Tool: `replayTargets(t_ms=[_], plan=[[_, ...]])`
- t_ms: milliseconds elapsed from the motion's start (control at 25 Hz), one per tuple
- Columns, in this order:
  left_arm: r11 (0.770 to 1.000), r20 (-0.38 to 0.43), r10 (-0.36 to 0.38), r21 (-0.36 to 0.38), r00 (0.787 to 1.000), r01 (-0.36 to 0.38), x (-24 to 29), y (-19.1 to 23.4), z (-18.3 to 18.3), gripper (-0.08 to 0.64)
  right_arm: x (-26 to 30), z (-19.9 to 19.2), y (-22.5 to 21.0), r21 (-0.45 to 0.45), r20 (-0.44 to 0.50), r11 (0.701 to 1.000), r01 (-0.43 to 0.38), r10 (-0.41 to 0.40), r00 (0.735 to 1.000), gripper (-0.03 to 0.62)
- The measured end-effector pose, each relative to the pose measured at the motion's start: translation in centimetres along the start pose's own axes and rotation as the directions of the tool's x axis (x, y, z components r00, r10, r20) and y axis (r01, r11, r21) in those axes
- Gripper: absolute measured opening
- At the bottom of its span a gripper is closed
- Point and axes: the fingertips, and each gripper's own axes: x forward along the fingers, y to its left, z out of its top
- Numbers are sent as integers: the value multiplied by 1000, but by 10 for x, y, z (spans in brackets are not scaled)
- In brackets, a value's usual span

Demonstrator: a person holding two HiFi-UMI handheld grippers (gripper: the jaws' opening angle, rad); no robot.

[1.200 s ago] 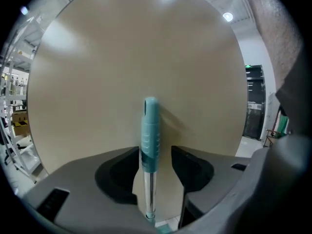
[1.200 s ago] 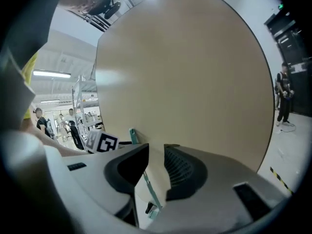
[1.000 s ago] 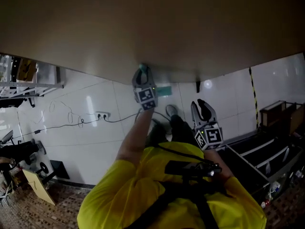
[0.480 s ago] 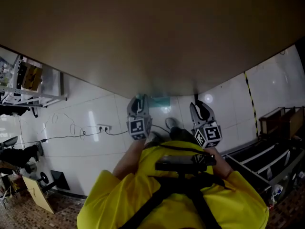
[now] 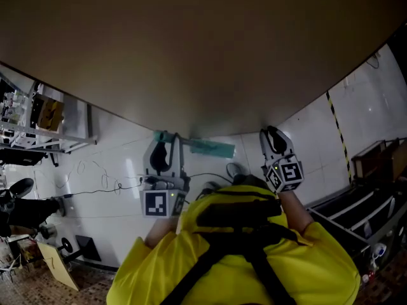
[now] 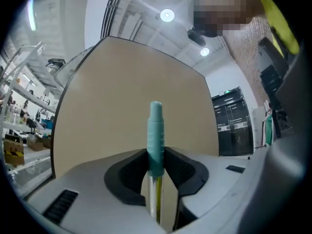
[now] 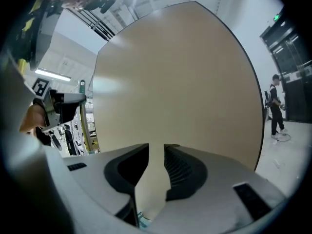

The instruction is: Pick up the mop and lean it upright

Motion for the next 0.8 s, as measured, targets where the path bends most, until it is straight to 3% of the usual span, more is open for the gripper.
replayTargets(t_ms=[280, 600, 800], plan=[[1000, 13, -25, 7, 1000, 25, -24, -9, 30, 109, -9, -11, -2, 22, -13, 1000, 9, -8, 1000, 103], [998, -7, -14, 58, 1000, 14, -33, -9, 28, 109, -7, -20, 6, 28, -30, 1000, 2, -1, 1000, 103], [997, -69, 20, 69, 997, -15, -37, -1, 3, 109, -8, -24, 7, 28, -32, 1000, -3, 4, 999, 104]])
